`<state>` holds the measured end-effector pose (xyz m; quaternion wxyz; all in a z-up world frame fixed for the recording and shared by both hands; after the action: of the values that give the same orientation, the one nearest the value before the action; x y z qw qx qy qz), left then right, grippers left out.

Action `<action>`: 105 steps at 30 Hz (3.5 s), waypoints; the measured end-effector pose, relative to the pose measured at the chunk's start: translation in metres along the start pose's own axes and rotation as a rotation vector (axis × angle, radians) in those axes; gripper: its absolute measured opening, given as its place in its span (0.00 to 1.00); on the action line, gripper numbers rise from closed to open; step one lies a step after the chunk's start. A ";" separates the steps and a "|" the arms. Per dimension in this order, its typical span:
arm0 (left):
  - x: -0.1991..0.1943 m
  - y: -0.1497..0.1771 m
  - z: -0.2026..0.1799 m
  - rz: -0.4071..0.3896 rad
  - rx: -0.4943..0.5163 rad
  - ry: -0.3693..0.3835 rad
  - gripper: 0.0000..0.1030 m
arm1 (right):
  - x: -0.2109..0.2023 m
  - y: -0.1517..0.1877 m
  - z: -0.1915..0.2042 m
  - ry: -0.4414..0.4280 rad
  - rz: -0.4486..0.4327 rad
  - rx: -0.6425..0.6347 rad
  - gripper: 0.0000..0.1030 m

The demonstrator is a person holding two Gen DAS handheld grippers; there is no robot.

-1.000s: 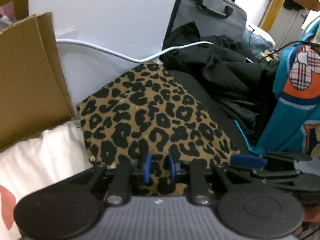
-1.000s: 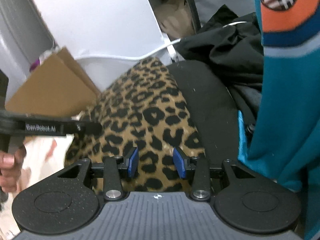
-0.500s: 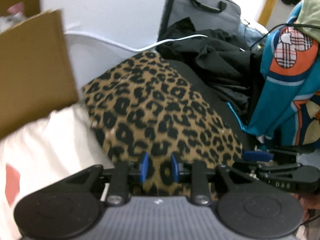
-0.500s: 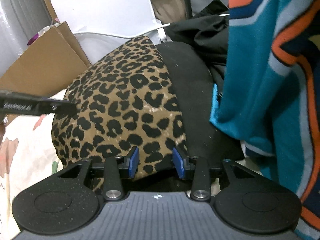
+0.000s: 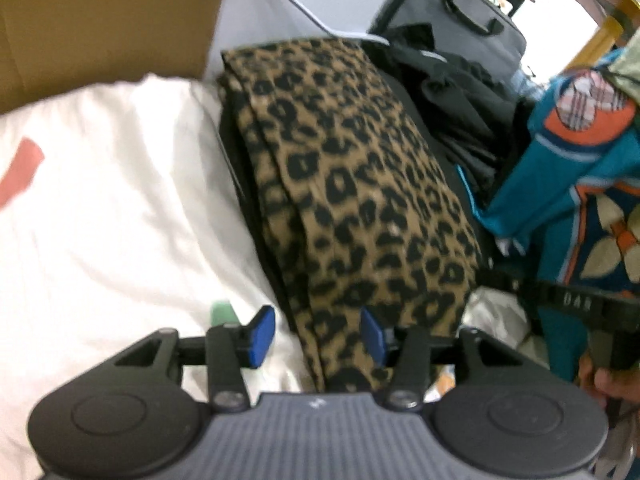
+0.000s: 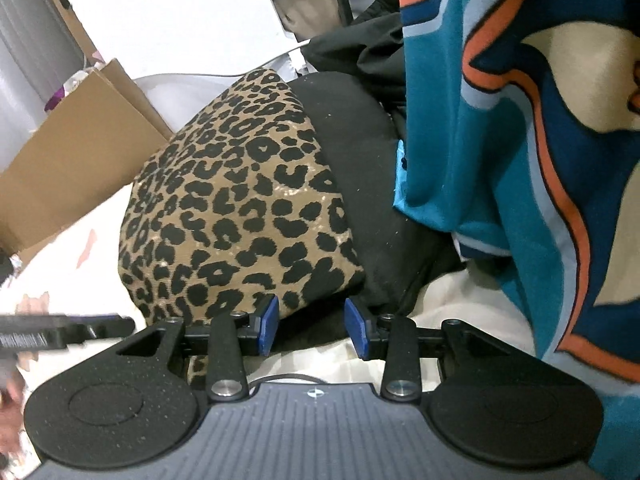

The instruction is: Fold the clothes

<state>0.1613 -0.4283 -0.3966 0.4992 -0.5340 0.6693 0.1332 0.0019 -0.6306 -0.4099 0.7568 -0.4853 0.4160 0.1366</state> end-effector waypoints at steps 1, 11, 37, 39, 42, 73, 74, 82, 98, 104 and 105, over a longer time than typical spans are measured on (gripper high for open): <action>0.002 0.005 0.000 0.008 -0.005 0.004 0.51 | 0.000 0.000 0.001 -0.002 0.000 0.004 0.42; 0.012 0.041 0.002 0.040 -0.080 0.012 0.50 | -0.001 0.002 0.008 -0.024 -0.002 0.018 0.42; -0.036 0.038 0.013 0.105 -0.119 -0.153 0.48 | -0.012 -0.002 0.048 -0.021 0.036 0.172 0.44; -0.052 0.030 0.017 0.096 -0.131 -0.169 0.58 | -0.021 -0.012 0.052 -0.016 0.038 0.170 0.51; -0.079 0.016 0.018 0.077 -0.159 -0.173 0.65 | -0.038 -0.026 0.058 -0.007 0.033 0.153 0.69; -0.411 -0.049 0.050 -0.103 -0.286 -0.424 1.00 | -0.211 -0.151 0.215 -0.181 0.232 -0.146 1.00; -0.420 -0.048 0.052 -0.109 -0.296 -0.425 1.00 | -0.217 -0.153 0.220 -0.181 0.230 -0.153 1.00; -0.496 -0.039 0.070 -0.180 -0.342 -0.486 1.00 | -0.260 -0.177 0.255 -0.168 0.184 -0.228 1.00; -0.577 0.034 0.092 -0.279 -0.472 -0.536 1.00 | -0.329 -0.171 0.317 -0.198 0.182 -0.323 1.00; -0.604 0.060 0.092 -0.338 -0.513 -0.527 1.00 | -0.350 -0.154 0.332 -0.226 0.184 -0.332 1.00; -0.609 0.066 0.094 -0.350 -0.527 -0.532 1.00 | -0.354 -0.152 0.334 -0.230 0.182 -0.333 1.00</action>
<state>0.1127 0.0187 0.0293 0.5160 -0.6964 0.3590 0.3463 0.0428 -0.3521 0.0150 0.6933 -0.5452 0.3406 0.3257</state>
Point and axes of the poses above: each gripper's, at about its wrist camera, not at the fingertips, and x roughly the way its jaws point, z to its left, y to its underside, the point moved 9 cm from there along x, roughly the way its jaws point, and after that the axes turned 13 degrees about -x, right-handed, at the moved point
